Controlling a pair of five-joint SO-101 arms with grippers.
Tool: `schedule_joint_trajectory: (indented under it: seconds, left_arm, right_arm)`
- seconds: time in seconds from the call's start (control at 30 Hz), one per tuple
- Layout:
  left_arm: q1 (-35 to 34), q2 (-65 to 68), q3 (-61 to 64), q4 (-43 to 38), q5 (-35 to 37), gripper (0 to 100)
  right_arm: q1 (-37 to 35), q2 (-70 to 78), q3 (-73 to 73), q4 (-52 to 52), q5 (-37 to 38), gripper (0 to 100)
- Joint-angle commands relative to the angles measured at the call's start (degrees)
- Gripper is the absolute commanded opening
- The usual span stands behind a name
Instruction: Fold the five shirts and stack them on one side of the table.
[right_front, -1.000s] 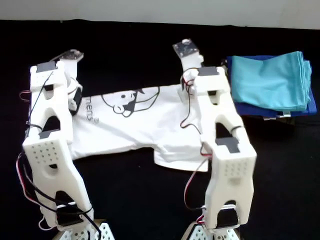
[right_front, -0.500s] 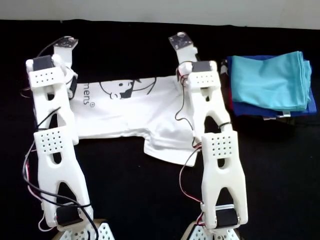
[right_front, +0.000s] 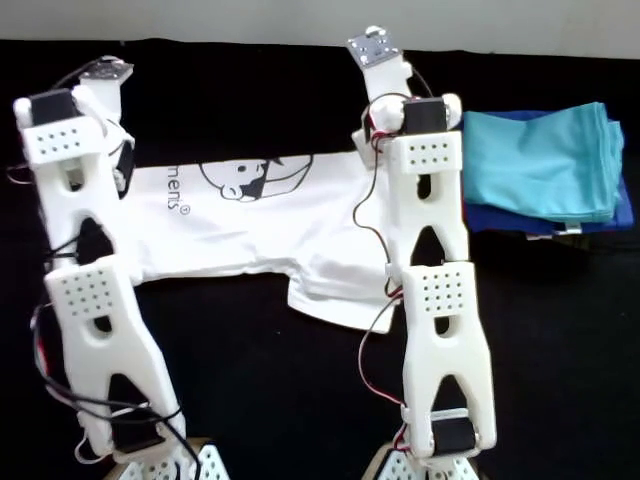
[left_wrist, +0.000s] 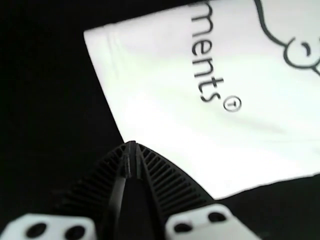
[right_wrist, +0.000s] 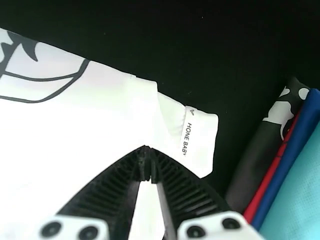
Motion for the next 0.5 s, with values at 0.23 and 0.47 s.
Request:
schedule_joint_trajectory:
  seconds: [0.23,0.47]
  left_arm:
    - [-2.9,-27.6,53.9,-18.9,-0.2,1]
    - [-8.1,-30.7,69.5,-36.3,0.0,1]
  right_arm:
    - [-5.2,-8.0,-1.9,1.1,-2.5,0.6]
    - [-12.1,-24.3,21.7,1.0,-3.6,0.6]
